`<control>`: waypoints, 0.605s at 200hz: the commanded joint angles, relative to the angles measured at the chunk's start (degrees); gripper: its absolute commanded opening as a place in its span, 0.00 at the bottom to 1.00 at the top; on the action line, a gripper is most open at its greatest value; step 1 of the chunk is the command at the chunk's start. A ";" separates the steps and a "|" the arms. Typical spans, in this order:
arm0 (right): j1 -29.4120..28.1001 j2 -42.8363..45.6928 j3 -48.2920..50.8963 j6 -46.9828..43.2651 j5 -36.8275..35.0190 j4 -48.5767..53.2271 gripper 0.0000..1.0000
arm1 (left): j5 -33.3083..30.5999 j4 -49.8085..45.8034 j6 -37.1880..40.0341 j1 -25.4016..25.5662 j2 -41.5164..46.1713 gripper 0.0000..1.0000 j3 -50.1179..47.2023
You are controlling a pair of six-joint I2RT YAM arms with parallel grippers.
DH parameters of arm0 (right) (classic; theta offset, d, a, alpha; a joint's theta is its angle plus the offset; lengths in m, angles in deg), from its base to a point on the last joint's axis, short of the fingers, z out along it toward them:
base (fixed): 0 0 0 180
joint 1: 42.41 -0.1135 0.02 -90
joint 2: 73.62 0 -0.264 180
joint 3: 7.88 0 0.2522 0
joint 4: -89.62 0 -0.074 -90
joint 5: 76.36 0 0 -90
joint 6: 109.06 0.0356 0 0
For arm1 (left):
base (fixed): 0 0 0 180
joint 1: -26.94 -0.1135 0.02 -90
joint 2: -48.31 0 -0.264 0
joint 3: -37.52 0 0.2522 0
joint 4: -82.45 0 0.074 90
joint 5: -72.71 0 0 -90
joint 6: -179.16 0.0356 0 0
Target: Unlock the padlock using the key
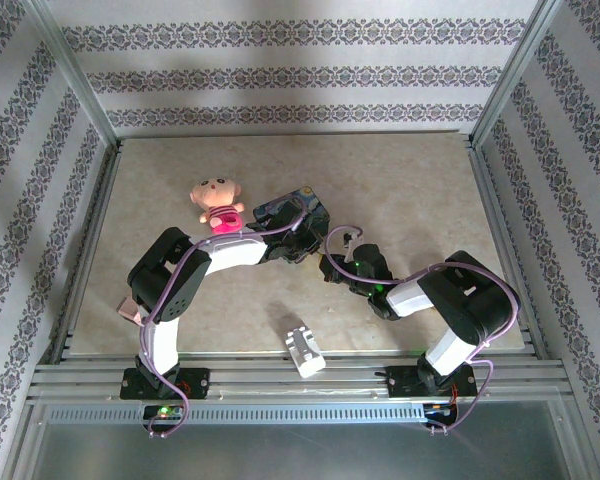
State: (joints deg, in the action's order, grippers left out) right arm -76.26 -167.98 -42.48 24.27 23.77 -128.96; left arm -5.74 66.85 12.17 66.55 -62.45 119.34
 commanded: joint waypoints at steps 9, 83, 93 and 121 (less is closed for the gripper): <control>0.70 -0.60 -0.26 -0.80 2.83 -8.11 0.00 | 8.19 1.85 -2.99 1.18 -0.59 0.00 -1.08; 2.45 -3.32 -1.37 0.79 5.68 -10.38 0.00 | 8.66 1.43 -2.46 1.27 -0.52 0.00 -1.19; 2.54 -3.62 -1.72 0.87 6.08 -10.34 0.00 | 8.75 1.41 -2.38 1.28 -0.59 0.00 -1.21; 3.03 -3.73 -2.09 1.20 6.47 -10.07 0.00 | 8.96 1.37 -2.37 1.25 -0.62 0.00 -1.08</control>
State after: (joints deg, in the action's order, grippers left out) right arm -74.00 -171.31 -42.37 24.73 28.45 -134.12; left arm -5.52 67.68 12.17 66.55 -62.45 119.12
